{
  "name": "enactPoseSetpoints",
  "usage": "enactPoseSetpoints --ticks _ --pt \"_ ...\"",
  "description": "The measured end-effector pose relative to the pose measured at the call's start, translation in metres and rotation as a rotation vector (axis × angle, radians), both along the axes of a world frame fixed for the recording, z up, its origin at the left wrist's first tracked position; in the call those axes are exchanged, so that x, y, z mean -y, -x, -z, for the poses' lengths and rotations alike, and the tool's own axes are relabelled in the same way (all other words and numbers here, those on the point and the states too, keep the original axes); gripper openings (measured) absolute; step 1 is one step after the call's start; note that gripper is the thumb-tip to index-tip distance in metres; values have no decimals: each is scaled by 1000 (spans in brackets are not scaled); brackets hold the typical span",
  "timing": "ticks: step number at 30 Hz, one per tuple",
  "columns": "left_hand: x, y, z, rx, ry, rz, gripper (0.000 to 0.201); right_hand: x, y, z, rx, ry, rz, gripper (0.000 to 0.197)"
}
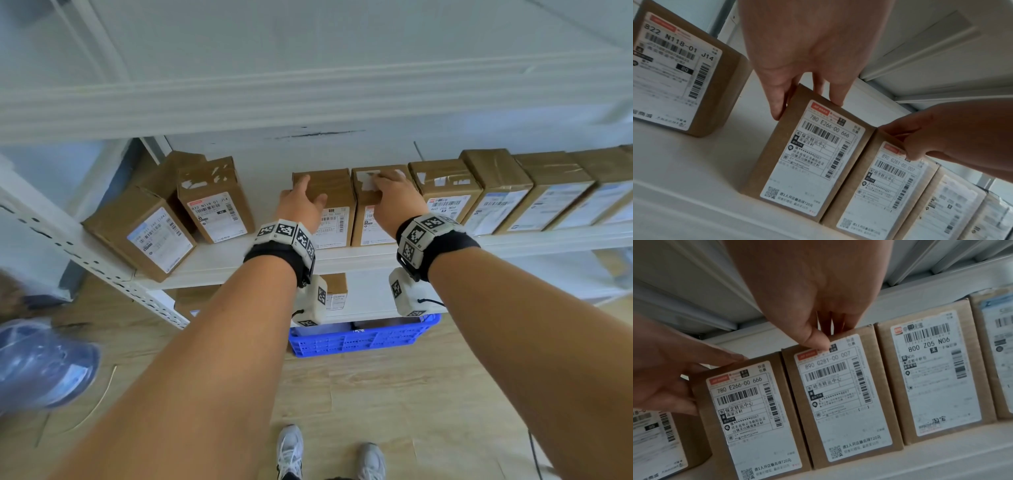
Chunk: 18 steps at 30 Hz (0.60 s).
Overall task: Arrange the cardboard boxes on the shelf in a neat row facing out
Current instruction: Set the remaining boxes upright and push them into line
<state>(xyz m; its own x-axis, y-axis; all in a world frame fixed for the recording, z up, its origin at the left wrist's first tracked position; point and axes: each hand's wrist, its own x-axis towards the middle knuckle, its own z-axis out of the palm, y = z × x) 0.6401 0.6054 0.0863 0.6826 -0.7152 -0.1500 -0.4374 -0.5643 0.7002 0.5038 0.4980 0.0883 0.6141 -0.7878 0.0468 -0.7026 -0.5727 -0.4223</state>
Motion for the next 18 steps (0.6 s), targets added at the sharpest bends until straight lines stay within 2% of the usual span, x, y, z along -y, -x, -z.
enactPoseSetpoints --ticks 13,18 --pt "4 0 5 10 -24 29 58 -9 -1 -8 6 11 12 52" --pt "-15 -10 -8 72 35 -93 49 -22 -14 -22 66 12 -8 56"
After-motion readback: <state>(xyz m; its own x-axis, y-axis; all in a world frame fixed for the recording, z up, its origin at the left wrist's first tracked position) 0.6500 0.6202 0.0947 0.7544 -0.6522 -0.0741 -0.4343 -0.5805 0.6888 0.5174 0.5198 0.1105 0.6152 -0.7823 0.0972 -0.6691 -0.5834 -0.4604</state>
